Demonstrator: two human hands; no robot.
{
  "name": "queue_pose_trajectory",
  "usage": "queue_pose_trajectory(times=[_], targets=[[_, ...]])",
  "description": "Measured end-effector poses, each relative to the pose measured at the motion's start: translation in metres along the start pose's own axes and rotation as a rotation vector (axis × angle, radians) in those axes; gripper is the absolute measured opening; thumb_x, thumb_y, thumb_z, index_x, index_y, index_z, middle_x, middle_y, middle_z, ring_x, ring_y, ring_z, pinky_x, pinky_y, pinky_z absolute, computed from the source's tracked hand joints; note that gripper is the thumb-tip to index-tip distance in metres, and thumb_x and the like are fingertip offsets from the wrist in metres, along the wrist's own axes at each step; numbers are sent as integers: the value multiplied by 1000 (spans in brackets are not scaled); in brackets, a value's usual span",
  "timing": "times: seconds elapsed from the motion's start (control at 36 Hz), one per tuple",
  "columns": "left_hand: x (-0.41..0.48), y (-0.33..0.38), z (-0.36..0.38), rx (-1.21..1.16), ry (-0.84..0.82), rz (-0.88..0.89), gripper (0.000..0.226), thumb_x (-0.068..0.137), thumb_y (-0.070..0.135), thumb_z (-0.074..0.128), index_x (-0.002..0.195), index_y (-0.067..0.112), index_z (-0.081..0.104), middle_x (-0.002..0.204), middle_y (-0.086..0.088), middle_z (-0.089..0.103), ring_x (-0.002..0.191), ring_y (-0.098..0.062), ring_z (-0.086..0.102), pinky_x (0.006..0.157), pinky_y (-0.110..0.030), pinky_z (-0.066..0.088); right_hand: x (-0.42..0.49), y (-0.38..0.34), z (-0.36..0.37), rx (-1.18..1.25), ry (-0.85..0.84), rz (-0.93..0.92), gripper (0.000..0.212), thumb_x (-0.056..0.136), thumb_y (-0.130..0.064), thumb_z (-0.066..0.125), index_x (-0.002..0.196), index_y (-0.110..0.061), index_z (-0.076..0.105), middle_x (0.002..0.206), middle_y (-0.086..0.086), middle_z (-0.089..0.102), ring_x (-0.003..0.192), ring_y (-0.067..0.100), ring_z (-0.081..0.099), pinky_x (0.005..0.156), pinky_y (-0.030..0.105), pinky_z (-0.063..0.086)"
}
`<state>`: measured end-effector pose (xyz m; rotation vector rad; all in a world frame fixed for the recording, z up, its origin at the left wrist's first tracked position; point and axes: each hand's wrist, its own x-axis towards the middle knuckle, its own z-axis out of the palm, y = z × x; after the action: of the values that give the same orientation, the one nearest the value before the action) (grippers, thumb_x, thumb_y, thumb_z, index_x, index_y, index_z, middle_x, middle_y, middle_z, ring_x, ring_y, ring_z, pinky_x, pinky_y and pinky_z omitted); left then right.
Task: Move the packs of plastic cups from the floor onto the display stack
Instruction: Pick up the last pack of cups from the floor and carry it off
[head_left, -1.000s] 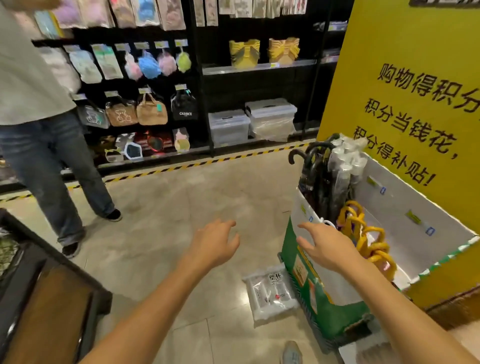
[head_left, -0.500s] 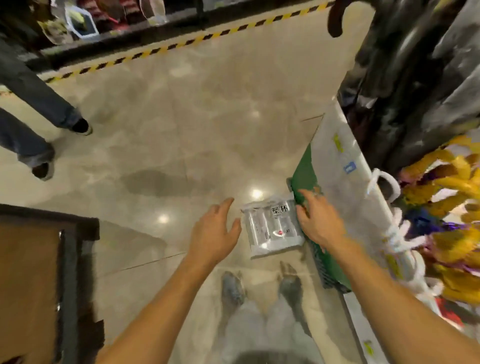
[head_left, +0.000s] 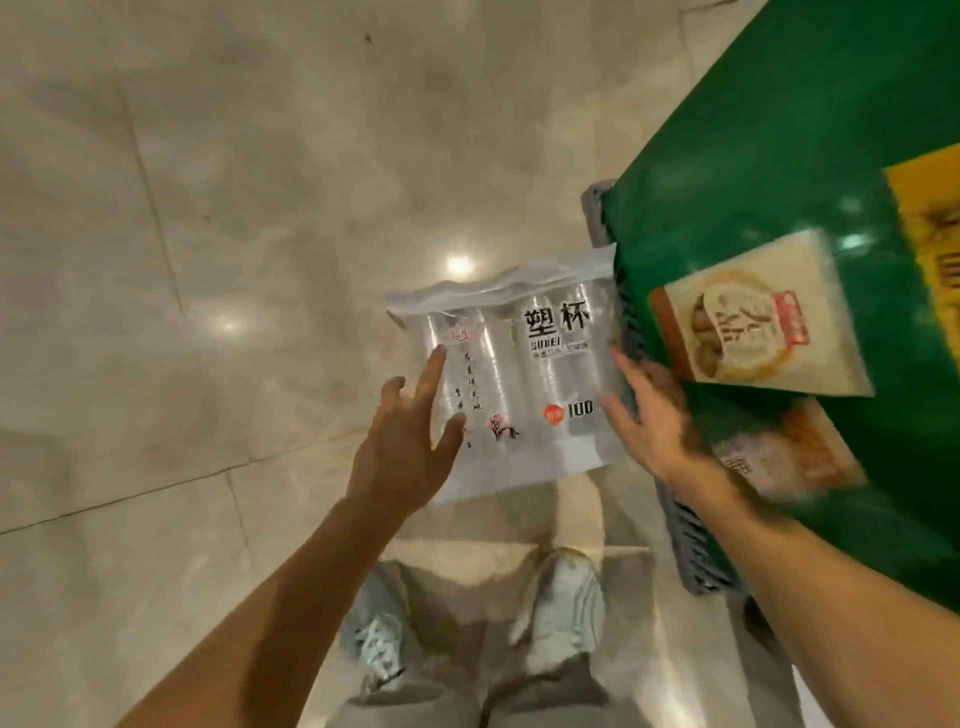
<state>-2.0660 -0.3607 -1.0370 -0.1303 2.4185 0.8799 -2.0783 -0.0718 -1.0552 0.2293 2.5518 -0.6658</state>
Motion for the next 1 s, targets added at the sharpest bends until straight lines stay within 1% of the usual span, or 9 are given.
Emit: queue_pose_trajectory(times=[0.06,0.14,0.25,0.42,0.47,0.64,0.83,0.92,1.0], targets=[[15,-18,21,-15,-11,6,72,96,58,42,154,51,1,143,-20,36,87,-32,63,83,-44,53,15,13,14,16,-12,-14,58,100,-43,48,154,-32,29,151,16,37,137,33,37,114,45,34],[28,-33,46,-23,-43,34,72,95,61,43,153,53,0,142,-18,35,96,-32,61,86,-44,52,29,28,28,9,30,-81,64,97,-49,48,153,-49,16,135,12,36,114,29,49,93,46,51],[37,-37,57,-86,-1,12,74,91,70,42,150,58,-1,135,-12,36,78,-29,63,67,-49,59,31,26,28,-3,85,-87,63,97,-57,42,152,-53,12,121,7,37,98,23,51,83,44,52],[20,-22,5,-248,77,81,72,95,50,55,153,51,14,125,-15,43,102,3,55,98,-35,50,15,-21,-9,132,74,-81,55,100,-39,51,152,-30,35,113,7,40,95,-9,40,86,4,28],[5,-8,-33,-250,119,92,70,97,44,56,153,51,15,126,-16,42,106,13,48,99,-31,47,3,-53,-37,86,75,-83,58,100,-47,47,154,-37,27,114,1,37,95,-1,41,92,18,32],[-59,63,-191,-180,129,-27,62,97,53,48,138,75,7,141,0,28,100,-28,64,94,-37,44,-45,-169,-149,167,51,-142,57,99,-56,41,148,-60,13,130,3,39,121,21,41,107,40,34],[-182,175,-412,-176,214,-16,59,96,55,48,139,74,12,126,4,35,68,-12,68,80,-22,43,-142,-335,-327,239,99,-243,55,98,-60,38,145,-66,12,135,5,44,131,23,34,106,38,30],[-238,227,-499,-126,255,7,60,98,52,46,143,68,11,117,10,40,82,1,58,74,-9,32,-190,-399,-407,262,101,-297,55,96,-62,38,143,-68,10,136,4,44,134,22,33,109,38,31],[-294,270,-577,-122,281,33,59,97,55,46,142,70,11,130,5,41,105,5,42,92,-22,29,-235,-457,-482,246,90,-338,56,97,-60,38,145,-65,12,137,7,46,136,23,33,107,37,29]])
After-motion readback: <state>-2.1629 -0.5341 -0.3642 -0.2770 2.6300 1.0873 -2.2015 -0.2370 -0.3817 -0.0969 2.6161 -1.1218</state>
